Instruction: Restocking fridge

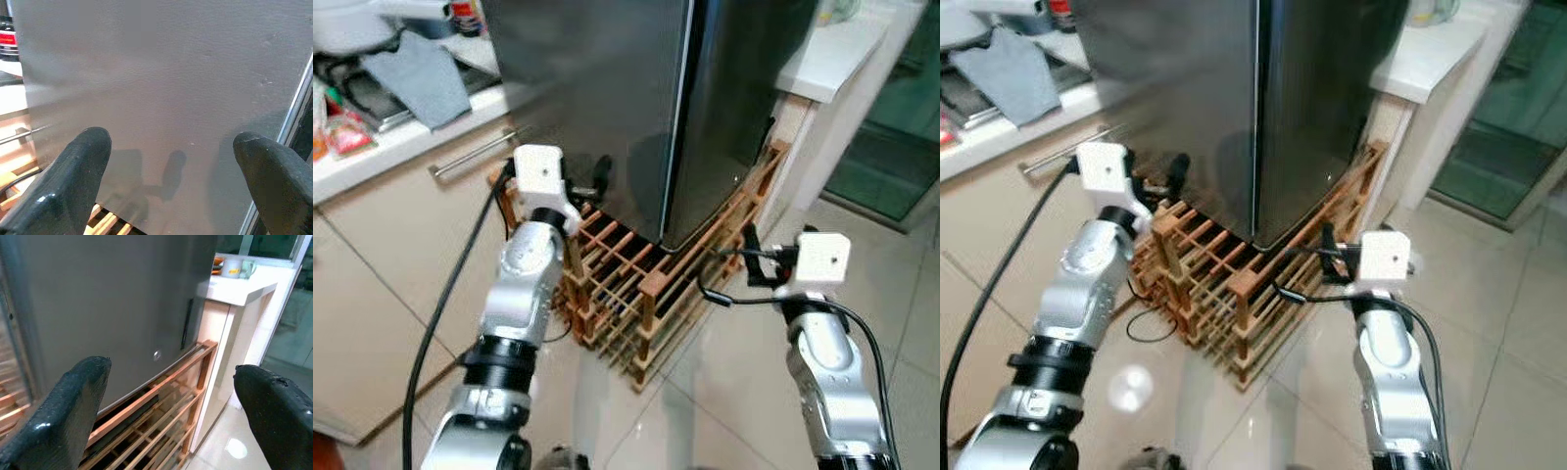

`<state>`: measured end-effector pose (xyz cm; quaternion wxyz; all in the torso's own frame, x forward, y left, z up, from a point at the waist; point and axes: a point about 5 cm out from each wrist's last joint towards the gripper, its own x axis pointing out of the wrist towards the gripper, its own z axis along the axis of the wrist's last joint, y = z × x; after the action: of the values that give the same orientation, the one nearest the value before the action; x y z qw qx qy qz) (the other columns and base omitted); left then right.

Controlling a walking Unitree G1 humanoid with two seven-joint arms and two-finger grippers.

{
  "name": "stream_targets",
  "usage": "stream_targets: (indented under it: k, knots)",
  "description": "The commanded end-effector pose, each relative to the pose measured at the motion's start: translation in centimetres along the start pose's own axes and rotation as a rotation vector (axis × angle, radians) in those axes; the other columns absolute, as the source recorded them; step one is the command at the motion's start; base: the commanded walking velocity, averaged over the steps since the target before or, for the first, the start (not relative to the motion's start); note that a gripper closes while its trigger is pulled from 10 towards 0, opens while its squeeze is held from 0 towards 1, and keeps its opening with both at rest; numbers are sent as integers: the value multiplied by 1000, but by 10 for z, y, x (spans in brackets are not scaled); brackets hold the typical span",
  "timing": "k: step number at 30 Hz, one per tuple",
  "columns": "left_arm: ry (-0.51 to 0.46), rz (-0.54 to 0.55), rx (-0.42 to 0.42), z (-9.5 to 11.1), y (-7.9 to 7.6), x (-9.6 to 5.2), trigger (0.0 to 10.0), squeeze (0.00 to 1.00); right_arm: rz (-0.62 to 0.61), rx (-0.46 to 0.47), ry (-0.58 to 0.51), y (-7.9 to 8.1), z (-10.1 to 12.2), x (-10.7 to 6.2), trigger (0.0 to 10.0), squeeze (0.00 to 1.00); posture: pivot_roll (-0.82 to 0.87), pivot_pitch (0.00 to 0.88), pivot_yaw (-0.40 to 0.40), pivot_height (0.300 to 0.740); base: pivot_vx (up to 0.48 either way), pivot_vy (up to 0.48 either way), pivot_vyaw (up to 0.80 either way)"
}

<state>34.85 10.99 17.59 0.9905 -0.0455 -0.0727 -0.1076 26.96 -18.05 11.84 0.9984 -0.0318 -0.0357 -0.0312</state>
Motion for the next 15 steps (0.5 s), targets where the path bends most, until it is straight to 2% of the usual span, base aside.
stream_targets:
  k: [1,2,7,9,12,15]
  knots:
    - [-13,28,39,3,5,3,10000,0,2,3,0,3,1,-2,10000,31,-169,0,42,740,270,-394,0]
    - [-13,28,39,3,5,3,10000,0,2,3,0,3,1,-2,10000,31,-169,0,42,740,270,-394,0]
    - [3,36,103,4,4,13,10000,0,20,-13,-7,7,1,-1,10000,24,-173,0,49,740,0,0,0]
    - [5,31,88,4,6,13,10000,0,13,-13,-12,5,1,0,10000,20,-170,0,51,740,0,0,0]
    - [-7,-22,18,5,8,7,10000,0,-8,-8,-12,0,2,0,10000,27,-166,0,51,740,0,0,0]
    - [-4,-54,36,3,9,3,10000,0,-3,-6,-1,2,-1,0,10000,27,-150,0,44,740,0,401,-350]
